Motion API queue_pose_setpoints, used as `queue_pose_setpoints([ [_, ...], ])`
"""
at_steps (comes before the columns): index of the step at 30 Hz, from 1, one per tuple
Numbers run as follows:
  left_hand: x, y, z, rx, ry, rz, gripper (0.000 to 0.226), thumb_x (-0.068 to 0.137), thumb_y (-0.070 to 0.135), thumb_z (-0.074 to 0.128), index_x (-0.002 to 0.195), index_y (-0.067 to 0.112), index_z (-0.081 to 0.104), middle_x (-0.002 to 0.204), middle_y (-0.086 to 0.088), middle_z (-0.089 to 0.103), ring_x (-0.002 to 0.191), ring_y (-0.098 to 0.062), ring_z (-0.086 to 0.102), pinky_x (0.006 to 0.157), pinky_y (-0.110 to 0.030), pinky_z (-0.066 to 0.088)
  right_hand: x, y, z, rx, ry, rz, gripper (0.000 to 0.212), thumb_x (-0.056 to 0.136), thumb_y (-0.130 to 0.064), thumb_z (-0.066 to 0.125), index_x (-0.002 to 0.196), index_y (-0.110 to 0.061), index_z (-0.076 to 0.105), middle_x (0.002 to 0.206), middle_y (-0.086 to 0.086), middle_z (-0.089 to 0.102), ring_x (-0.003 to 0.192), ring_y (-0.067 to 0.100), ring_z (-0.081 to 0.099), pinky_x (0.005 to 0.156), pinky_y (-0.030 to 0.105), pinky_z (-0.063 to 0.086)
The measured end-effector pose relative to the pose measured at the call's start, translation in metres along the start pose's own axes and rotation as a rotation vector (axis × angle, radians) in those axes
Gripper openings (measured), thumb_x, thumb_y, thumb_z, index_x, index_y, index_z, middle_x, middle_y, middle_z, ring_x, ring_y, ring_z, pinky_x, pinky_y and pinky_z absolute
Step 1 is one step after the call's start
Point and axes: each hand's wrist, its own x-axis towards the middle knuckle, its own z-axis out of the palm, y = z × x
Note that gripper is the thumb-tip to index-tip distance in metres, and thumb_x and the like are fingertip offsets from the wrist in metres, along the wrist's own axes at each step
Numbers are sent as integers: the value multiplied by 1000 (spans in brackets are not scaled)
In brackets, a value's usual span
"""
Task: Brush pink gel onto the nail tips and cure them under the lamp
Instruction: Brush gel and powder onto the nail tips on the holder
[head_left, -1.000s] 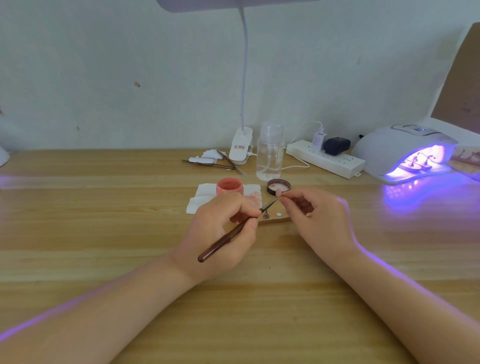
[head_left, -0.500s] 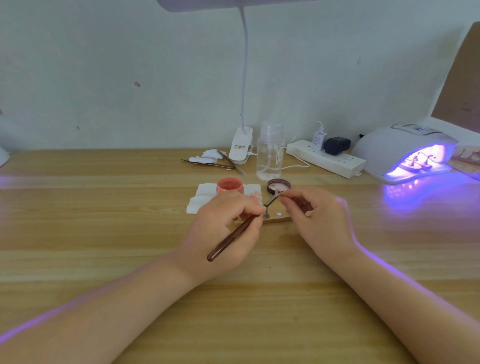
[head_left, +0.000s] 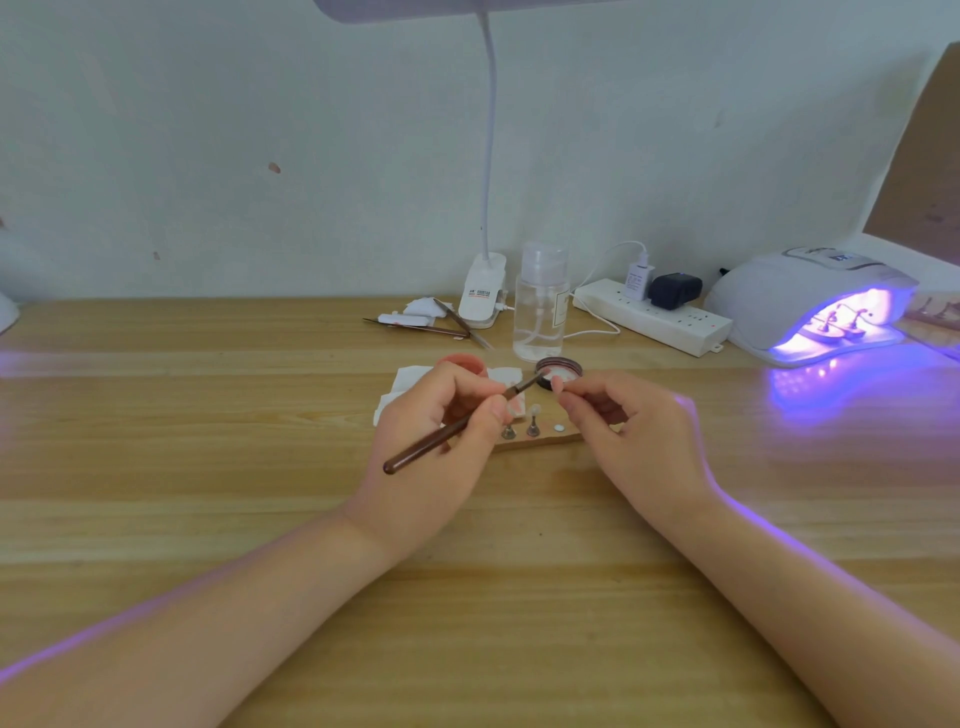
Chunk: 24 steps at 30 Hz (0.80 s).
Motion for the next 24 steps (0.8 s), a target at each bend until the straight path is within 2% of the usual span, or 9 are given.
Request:
queue_pose_setpoints([
  [6,-2,2,0,-6,-11,-6,12,85,16,56,80,25,62,81,3,70,114,-10,58,87,-15,46,0,-1,-1,13,-13,9,7,83,-15,72,87,-21,75,70,-16,68,67,2,62,62,17,50],
  [8,-3,2,0,-11,-15,-14,10,84,17,56,79,23,62,81,3,70,109,-12,60,86,-19,48,0,0,-1,13,-12,11,8,83,-15,72,87,-20,75,71,-17,67,68,2,63,63,17,50],
  [13,-5,1,-2,-1,-44,7,10,84,14,55,79,17,63,75,9,70,88,-4,65,90,-31,49,1,0,-1,-14,-10,5,10,82,-12,72,88,-20,75,70,-22,64,71,1,63,65,15,50],
  [16,-4,2,-2,-15,-15,15,15,85,14,55,80,26,62,81,8,68,94,-8,63,82,-18,48,1,1,-1,-30,-10,-2,10,82,-15,72,89,-21,75,70,-22,64,71,0,63,65,15,51],
  [18,-3,1,0,9,2,16,16,85,15,57,85,30,63,89,7,68,103,-6,61,82,-13,46,1,1,-1,-27,-10,4,9,82,-15,72,88,-22,75,71,-19,66,71,0,63,65,16,50],
  [21,-3,0,2,26,2,30,14,85,12,61,93,22,66,104,4,65,95,4,62,80,-10,47,1,0,-1,-25,-4,1,10,82,-14,72,88,-22,75,72,-17,68,71,0,63,64,14,50],
  [24,-4,-1,2,74,-30,69,16,85,6,63,97,15,68,101,18,67,94,3,63,81,-9,46,0,-1,-1,-27,8,-8,10,82,-12,72,86,-21,75,70,-17,67,70,-1,62,63,10,48],
])
